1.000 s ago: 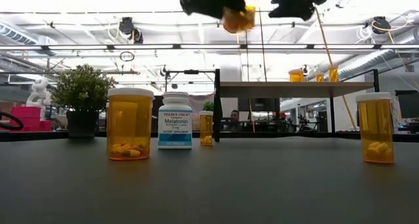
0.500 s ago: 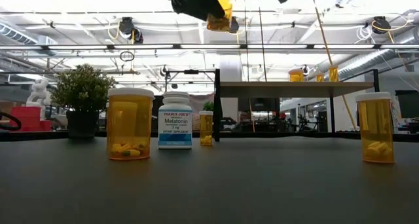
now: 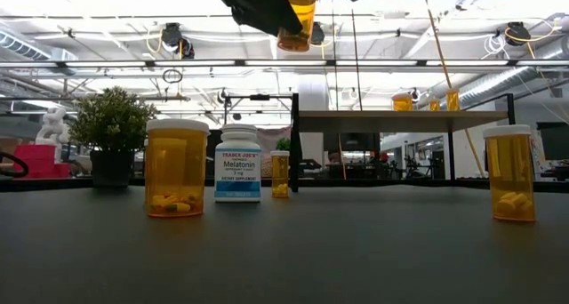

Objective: Pick and place medicine bottles onto shelf by color
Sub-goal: Put the large orange pill bottle on the shelf

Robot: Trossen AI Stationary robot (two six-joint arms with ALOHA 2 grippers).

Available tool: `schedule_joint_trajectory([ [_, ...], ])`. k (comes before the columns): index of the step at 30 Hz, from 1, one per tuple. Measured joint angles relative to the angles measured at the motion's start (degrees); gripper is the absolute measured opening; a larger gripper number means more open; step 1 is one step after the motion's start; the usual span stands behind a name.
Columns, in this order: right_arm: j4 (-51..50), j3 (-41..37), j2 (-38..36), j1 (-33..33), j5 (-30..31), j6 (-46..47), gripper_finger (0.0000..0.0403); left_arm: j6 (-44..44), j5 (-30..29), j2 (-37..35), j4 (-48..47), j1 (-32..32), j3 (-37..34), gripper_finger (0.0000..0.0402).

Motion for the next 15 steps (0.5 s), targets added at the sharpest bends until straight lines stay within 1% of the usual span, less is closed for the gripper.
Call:
schedule_joint_trajectory([
  [15, -0.52, 0.12, 1.57, -1.11, -0.17, -1.17, 0.0309, -0.44, 0.02, 0.0, 0.61, -0.07, 0.0, 0.0191],
])
